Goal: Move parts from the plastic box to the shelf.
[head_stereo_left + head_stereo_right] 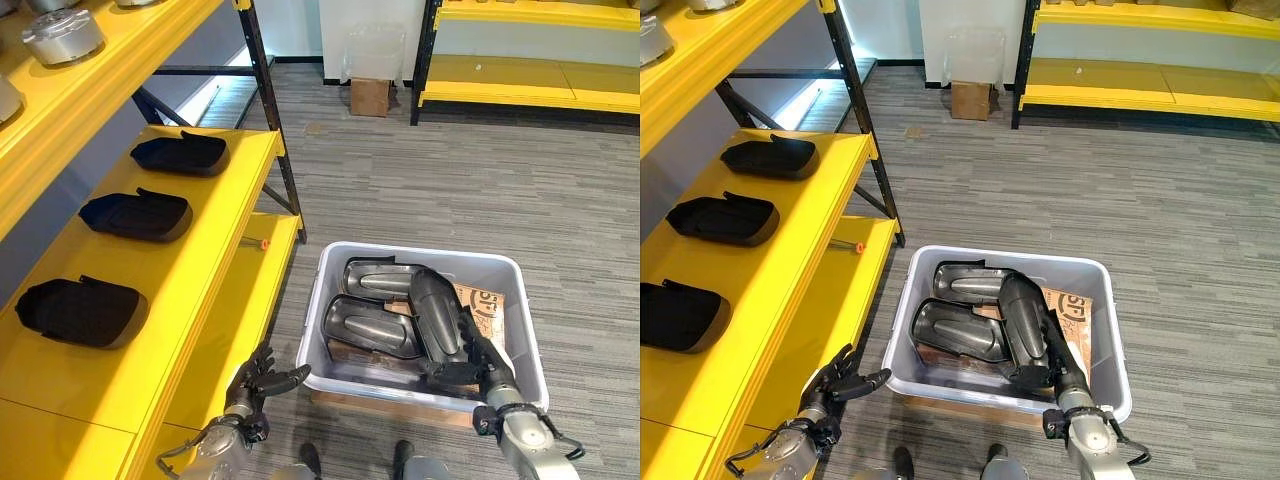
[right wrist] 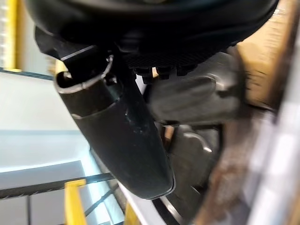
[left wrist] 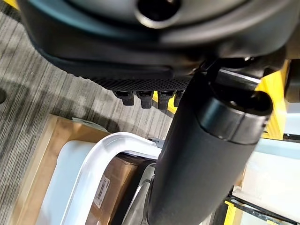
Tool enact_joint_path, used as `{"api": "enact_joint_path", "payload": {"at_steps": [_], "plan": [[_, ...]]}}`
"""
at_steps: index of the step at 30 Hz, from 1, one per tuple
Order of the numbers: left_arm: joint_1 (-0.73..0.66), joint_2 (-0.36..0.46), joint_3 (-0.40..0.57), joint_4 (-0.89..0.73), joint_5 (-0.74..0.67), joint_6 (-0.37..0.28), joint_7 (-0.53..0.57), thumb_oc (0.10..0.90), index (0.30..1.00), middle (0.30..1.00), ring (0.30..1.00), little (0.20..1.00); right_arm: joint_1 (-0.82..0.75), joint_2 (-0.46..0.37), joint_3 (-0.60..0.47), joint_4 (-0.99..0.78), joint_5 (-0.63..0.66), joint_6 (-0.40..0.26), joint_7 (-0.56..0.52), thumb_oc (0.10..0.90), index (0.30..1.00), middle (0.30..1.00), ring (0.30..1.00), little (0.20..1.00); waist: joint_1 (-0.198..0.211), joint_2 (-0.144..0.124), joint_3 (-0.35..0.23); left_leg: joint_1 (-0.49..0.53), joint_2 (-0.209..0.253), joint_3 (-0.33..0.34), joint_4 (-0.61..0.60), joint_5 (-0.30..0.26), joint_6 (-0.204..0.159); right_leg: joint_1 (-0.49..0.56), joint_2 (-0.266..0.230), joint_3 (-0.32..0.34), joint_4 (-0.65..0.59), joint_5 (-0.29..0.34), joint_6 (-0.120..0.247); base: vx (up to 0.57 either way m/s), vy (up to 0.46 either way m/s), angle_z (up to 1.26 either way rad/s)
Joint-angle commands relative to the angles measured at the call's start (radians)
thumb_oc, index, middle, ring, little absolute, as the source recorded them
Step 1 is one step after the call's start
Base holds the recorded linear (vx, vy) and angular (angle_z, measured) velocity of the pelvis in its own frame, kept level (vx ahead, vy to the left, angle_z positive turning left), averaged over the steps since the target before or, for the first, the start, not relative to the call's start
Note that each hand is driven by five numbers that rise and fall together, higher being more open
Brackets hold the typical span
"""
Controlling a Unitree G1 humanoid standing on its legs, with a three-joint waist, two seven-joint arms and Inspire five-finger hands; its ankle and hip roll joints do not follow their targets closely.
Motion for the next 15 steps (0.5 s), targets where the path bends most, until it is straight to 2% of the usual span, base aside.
{"api": "enact_joint_path", "payload": {"at_steps": [1,2,4,5,6,7,8,9,11,12,13,15], "plan": [[-0.012,0.052,0.065,-0.109,0.042,-0.077,-0.053,0.9,1.0,1.0,1.0,1.0,-0.084,-0.099,-0.093,-0.121,-0.082,-0.117,0.015,0.9,1.0,1.0,1.0,1.0,-0.011,-0.052,-0.04,-0.014,0.097,-0.033,0.085,-0.041,-0.054,0.151,-0.087,-0.02,-0.164,0.085,0.09,0.0,0.0,0.0],[-0.012,0.052,0.065,-0.108,0.042,-0.077,-0.053,0.9,1.0,1.0,1.0,1.0,-0.084,-0.099,-0.093,-0.121,-0.082,-0.117,0.015,0.9,1.0,1.0,1.0,1.0,-0.011,-0.052,-0.039,-0.013,0.097,-0.033,0.084,-0.04,-0.054,0.151,-0.086,-0.02,-0.164,0.086,0.09,0.0,0.0,0.0],[-0.007,0.053,0.067,-0.107,0.046,-0.076,-0.067,0.9,1.0,1.0,1.0,1.0,-0.093,-0.148,-0.098,-0.127,-0.12,-0.114,0.037,0.9,1.0,1.0,1.0,1.0,-0.009,-0.053,-0.04,-0.009,0.099,-0.033,0.076,-0.037,-0.058,0.153,-0.084,-0.023,-0.168,0.084,0.09,0.01,-0.02,0.0],[-0.002,0.054,0.07,-0.11,0.045,-0.079,-0.078,0.9,1.0,1.0,1.0,1.0,-0.106,-0.199,-0.103,-0.142,-0.144,-0.118,0.056,0.9,1.0,1.0,1.0,1.0,-0.006,-0.053,-0.041,-0.008,0.102,-0.036,0.072,-0.032,-0.062,0.156,-0.083,-0.026,-0.171,0.081,0.088,0.01,-0.031,0.0],[-0.002,0.053,0.07,-0.111,0.046,-0.079,-0.078,0.9,1.0,1.0,1.0,1.0,-0.107,-0.2,-0.103,-0.142,-0.144,-0.118,0.056,0.9,1.0,1.0,1.0,1.0,-0.007,-0.053,-0.04,-0.008,0.102,-0.036,0.071,-0.032,-0.062,0.156,-0.083,-0.026,-0.171,0.081,0.088,0.01,-0.035,-0.01],[0.005,0.059,0.072,-0.112,0.049,-0.08,-0.091,0.9,1.0,1.0,1.0,1.0,-0.116,-0.262,-0.109,-0.153,-0.172,-0.119,0.078,0.9,1.0,1.0,1.0,1.0,-0.003,-0.054,-0.041,-0.007,0.104,-0.037,0.068,-0.03,-0.065,0.159,-0.081,-0.032,-0.173,0.076,0.086,0.0,0.0,0.0],[0.005,0.058,0.072,-0.113,0.049,-0.08,-0.091,0.9,1.0,1.0,1.0,1.0,-0.116,-0.263,-0.109,-0.153,-0.172,-0.119,0.079,0.9,1.0,1.0,1.0,1.0,-0.004,-0.053,-0.041,-0.007,0.104,-0.038,0.068,-0.029,-0.065,0.16,-0.081,-0.033,-0.173,0.076,0.086,0.0,-0.03,-0.02],[0.01,0.064,0.071,-0.114,0.047,-0.082,-0.1,0.9,1.0,1.0,1.0,1.0,-0.13,-0.316,-0.116,-0.161,-0.187,-0.125,0.086,0.9,1.0,1.0,1.0,1.0,-0.001,-0.053,-0.042,-0.007,0.105,-0.039,0.064,-0.026,-0.068,0.164,-0.08,-0.037,-0.175,0.074,0.086,0.0,0.0,0.0],[0.017,0.069,0.073,-0.116,0.045,-0.083,-0.106,0.9,1.0,1.0,1.0,1.0,-0.142,-0.373,-0.112,-0.155,-0.211,-0.127,0.105,0.9,1.0,1.0,1.0,1.0,0.002,-0.054,-0.044,-0.004,0.106,-0.04,0.058,-0.023,-0.07,0.167,-0.079,-0.041,-0.177,0.074,0.085,-0.01,-0.028,0.03],[0.022,0.076,0.072,-0.115,0.041,-0.084,-0.115,0.9,1.0,1.0,1.0,1.0,-0.158,-0.445,-0.093,-0.152,-0.232,-0.124,0.137,0.9,1.0,1.0,1.0,1.0,0.008,-0.055,-0.044,-0.001,0.106,-0.044,0.051,-0.02,-0.072,0.17,-0.079,-0.047,-0.18,0.074,0.084,0.0,0.0,0.0],[0.022,0.075,0.072,-0.115,0.041,-0.084,-0.115,0.9,1.0,1.0,1.0,1.0,-0.159,-0.445,-0.091,-0.151,-0.232,-0.125,0.137,0.9,1.0,1.0,1.0,1.0,0.007,-0.055,-0.043,-0.001,0.106,-0.045,0.051,-0.02,-0.072,0.171,-0.079,-0.047,-0.18,0.074,0.084,0.0,0.0,0.0],[0.03,0.085,0.067,-0.118,0.038,-0.088,-0.125,0.9,1.0,1.0,1.0,1.0,-0.179,-0.523,-0.057,-0.134,-0.246,-0.125,0.176,0.9,1.0,1.0,1.0,1.0,0.015,-0.054,-0.043,0.001,0.105,-0.05,0.043,-0.014,-0.076,0.177,-0.078,-0.057,-0.186,0.076,0.082,-0.01,-0.01,0.05]]}}
